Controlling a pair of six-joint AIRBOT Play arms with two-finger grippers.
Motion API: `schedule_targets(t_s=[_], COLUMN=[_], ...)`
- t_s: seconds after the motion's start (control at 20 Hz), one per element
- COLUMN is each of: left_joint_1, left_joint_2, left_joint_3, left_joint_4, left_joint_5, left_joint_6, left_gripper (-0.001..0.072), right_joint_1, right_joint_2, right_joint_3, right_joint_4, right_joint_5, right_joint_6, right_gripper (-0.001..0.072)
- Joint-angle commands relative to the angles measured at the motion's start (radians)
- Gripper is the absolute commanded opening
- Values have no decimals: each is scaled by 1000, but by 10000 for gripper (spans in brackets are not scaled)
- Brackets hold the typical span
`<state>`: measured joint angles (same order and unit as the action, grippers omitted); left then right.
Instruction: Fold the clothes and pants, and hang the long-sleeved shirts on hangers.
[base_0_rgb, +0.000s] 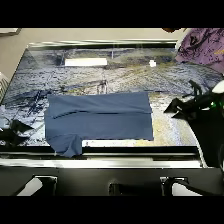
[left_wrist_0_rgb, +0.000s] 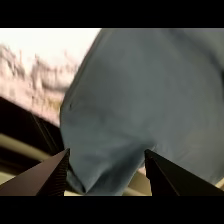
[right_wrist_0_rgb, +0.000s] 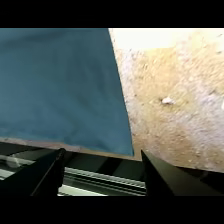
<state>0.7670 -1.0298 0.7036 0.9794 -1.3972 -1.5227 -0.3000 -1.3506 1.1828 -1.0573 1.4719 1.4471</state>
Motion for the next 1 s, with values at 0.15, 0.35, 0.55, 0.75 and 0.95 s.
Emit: schedule_targets(t_s=[0.15,0.35,0.55,0.75,0.95], left_joint_1=[-49,-64,-127,-200,-235], left_joint_2=[249,257,245,204,188], left_joint_3=[-422,-455,-455,-455,-455], left_joint_4=[-62,-87,-91,-100,-109], left_joint_5=[69,89,175,285,316], left_joint_6=[-3,-7,-8,-23,-22], left_gripper=[539,531,493,379,15], right_joint_1=[-25,-25,-25,-25,-25], right_joint_2=[77,77,77,77,77], right_joint_3=[-185,-185,-185,-185,-185], right_joint_4=[125,145,145,145,106], right_joint_5=[-84,-87,-87,-75,-24], right_joint_6=[-50,-53,-53,-52,-59], right_gripper=[544,543,541,541,539])
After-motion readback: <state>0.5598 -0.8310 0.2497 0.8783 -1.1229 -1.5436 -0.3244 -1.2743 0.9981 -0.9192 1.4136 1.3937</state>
